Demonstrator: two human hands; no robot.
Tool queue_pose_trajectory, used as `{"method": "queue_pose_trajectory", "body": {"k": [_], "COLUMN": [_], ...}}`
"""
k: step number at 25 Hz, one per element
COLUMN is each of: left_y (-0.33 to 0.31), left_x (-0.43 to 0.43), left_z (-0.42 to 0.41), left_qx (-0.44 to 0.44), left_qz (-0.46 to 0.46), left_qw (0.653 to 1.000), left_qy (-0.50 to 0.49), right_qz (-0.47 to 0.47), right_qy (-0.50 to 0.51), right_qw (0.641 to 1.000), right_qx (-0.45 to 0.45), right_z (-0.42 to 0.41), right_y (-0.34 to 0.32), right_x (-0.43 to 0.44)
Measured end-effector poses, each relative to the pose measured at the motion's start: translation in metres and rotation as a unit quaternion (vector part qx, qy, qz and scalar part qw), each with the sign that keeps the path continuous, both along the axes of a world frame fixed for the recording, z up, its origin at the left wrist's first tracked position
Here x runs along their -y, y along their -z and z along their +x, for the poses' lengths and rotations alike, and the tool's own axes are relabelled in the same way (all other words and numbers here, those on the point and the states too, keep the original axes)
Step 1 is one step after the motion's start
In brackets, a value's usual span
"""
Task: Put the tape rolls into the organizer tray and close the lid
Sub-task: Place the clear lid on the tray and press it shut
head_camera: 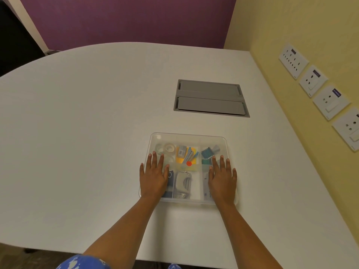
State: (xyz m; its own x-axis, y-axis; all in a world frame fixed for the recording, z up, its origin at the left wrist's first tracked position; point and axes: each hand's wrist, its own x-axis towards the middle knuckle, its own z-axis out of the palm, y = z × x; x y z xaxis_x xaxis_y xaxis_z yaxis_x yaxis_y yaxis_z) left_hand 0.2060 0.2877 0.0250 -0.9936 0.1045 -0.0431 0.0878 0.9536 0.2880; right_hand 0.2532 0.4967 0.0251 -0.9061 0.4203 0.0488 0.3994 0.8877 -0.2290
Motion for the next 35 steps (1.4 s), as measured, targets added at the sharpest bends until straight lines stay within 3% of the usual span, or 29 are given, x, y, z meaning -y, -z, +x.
{"method": "queue_pose_trajectory", "body": {"k": [7,11,17,20,23,27,35], "left_y": [-0.001,-0.005,-0.009,-0.008,-0.007,-0.003,-0.003], "left_x": [-0.001,0.002,0.013,0.013,0.014,0.013,0.012], "left_z": [-0.003,0.006,0.025,0.041,0.050,0.062,0.070], "left_qx": [0.000,-0.034,0.030,0.061,0.083,0.099,0.083], "left_qz": [0.004,0.123,0.348,0.466,0.527,0.545,0.562], "left_qw": [1.000,0.989,0.889,0.809,0.758,0.741,0.733], "left_qy": [-0.002,-0.077,-0.297,-0.352,-0.375,-0.380,-0.374], "right_qz": [-0.006,-0.137,-0.310,-0.403,-0.477,-0.532,-0.564], "right_qy": [-0.001,0.053,0.248,0.292,0.338,0.364,0.289], "right_qw": [1.000,0.984,0.911,0.854,0.787,0.738,0.747], "right_qx": [-0.002,-0.098,-0.116,-0.154,-0.196,-0.199,-0.202], "right_z": [-0.002,0.002,0.028,0.042,0.049,0.057,0.070], "right_y": [-0.004,-0.016,-0.016,-0.009,-0.007,-0.004,-0.005], "right_x": [0.002,-0.003,-0.009,-0.006,0.002,0.007,0.004]}}
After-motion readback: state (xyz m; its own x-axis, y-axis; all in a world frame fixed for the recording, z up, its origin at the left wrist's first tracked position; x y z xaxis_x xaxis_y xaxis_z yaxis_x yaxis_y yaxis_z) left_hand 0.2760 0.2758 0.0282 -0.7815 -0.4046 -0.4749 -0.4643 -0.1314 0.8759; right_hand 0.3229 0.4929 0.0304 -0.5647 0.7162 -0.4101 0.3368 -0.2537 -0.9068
